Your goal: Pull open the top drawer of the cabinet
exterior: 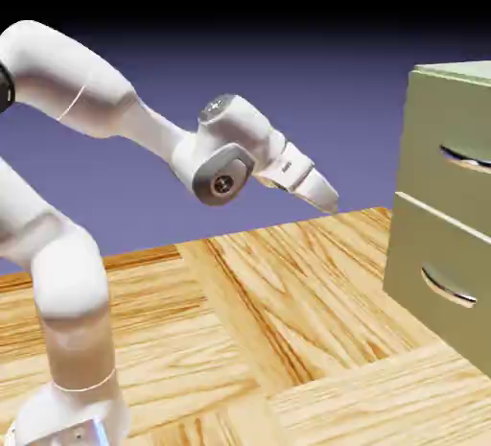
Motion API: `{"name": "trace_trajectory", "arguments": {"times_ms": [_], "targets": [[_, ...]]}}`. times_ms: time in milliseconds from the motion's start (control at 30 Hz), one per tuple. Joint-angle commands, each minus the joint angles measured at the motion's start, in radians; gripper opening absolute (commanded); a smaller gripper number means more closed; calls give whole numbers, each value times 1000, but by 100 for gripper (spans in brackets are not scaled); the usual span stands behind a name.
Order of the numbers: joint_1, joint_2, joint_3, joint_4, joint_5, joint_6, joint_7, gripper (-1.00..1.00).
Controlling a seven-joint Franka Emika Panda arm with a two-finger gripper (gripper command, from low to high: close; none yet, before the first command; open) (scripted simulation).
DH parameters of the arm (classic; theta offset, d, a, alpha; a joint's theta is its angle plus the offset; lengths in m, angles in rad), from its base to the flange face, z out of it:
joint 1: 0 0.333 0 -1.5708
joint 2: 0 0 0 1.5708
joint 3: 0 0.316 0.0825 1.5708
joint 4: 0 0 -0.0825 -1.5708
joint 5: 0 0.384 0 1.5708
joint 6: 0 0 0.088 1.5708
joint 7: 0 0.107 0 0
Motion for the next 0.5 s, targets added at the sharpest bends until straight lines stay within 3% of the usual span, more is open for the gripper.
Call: {"name": "trace_trajectory", "arguments": {"times_ms": [0,467], "targets": [[19,26,-26,12,44,-10,-2,0],[288,396,-383,182,652,-151,-25,0]]}}
